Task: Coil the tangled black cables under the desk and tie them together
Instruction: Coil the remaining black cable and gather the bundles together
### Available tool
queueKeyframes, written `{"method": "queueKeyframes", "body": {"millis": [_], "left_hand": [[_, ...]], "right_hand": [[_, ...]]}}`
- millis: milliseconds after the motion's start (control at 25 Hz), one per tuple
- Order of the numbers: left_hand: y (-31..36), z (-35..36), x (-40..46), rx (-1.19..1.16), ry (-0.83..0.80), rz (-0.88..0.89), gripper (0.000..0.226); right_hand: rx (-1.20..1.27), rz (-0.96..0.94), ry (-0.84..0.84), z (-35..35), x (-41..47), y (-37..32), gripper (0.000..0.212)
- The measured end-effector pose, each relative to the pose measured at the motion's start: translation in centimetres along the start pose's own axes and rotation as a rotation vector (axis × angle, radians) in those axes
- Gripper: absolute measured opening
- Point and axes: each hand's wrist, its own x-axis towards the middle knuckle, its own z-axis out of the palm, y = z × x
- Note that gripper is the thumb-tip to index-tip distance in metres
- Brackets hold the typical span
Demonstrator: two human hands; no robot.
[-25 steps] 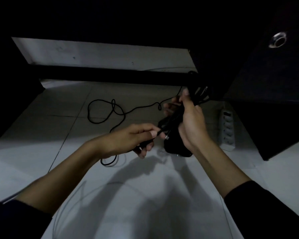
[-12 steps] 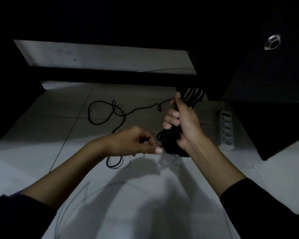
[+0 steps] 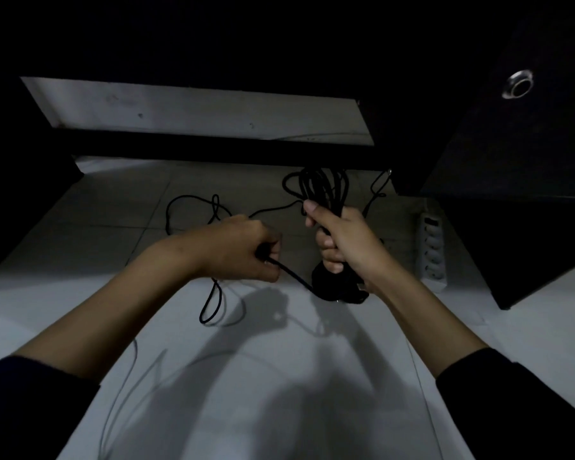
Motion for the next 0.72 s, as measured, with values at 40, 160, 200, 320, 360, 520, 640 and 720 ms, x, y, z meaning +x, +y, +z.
{"method": "queueKeyframes", "body": {"millis": [40, 160, 200, 320, 360, 520, 640, 720], "left_hand": [[0.0, -0.2, 0.1, 0.025, 0.022, 0.005, 0.021], [0.1, -0.4, 0.6, -0.031, 0.110, 0.076, 0.032], [0.4, -0.3, 0.8, -0.111, 0.143, 0.088, 0.033], [1.3, -0.4, 1.3, -0.398, 0.201, 0.036, 0.035], [1.6, -0.4, 1.4, -0.430, 0.215, 0.024, 0.036], [2.4, -0.1, 2.0, -0.315, 0.305, -0.020, 0.054], [2.7, -0.1, 2.1, -0.300, 0.331, -0.046, 0.061], [2.6, -0.1, 2.2, -0.317, 0.320, -0.024, 0.058]], "right_hand": [[-0.023, -0.006, -0.005, -0.2, 0.0, 0.0, 0.030], [-0.029, -0.006, -0.019, -0.5, -0.1, 0.0, 0.031], [-0.029, -0.007, -0.026, -0.5, -0.2, 0.1, 0.031], [-0.032, -0.028, -0.049, -0.2, -0.6, 0.4, 0.034], [-0.027, -0.038, -0.055, -0.1, -0.7, 0.4, 0.035], [-0.063, -0.071, -0.023, 0.1, -1.3, 0.4, 0.036], [-0.113, -0.099, -0.033, -0.2, -1.5, 0.5, 0.033], [-0.084, -0.093, -0.083, -0.6, -1.6, 0.6, 0.032]]}}
